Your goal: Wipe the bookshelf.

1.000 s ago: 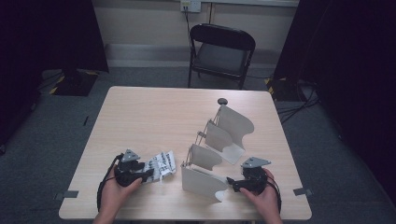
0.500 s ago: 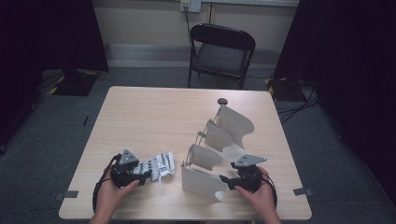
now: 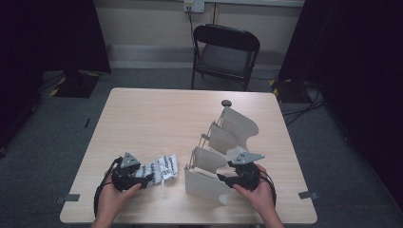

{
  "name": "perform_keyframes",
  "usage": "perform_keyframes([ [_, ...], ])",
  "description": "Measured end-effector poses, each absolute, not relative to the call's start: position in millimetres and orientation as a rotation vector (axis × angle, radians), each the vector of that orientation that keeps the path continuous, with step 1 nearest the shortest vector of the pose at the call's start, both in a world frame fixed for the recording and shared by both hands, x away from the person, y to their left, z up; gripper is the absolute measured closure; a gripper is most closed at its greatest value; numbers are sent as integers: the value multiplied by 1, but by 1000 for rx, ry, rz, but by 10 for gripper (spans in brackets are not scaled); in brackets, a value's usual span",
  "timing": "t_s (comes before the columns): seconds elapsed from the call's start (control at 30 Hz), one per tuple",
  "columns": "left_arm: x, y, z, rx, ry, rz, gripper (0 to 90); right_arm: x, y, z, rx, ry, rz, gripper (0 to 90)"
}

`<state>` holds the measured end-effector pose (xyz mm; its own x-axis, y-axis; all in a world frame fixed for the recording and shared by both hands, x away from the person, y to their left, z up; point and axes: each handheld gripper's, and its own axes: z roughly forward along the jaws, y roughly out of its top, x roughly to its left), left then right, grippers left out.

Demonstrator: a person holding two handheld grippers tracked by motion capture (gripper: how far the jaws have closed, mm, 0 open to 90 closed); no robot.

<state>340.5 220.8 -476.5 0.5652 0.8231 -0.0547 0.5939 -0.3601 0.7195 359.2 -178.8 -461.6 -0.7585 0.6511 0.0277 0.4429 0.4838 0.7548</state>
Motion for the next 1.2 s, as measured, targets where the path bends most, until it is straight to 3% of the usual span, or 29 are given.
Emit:
perform_keyframes([
  [0.3,341,220,-477,2086,1128,413,307,363,-162,-457,888,2486,1168,386],
  [0.53,340,218,-478,2089,1128,421,307,370,-152,-453,854,2516,1160,535],
  [0.9,341,219,-478,2095,1126,420,307,377,-144,-454,835,2564,1129,681],
  [1.07,341,219,-478,2093,1126,419,307,378,-142,-452,792,2604,1145,829],
  [1.2,341,219,-479,2094,1128,421,307,377,-142,-451,720,2627,1137,867],
])
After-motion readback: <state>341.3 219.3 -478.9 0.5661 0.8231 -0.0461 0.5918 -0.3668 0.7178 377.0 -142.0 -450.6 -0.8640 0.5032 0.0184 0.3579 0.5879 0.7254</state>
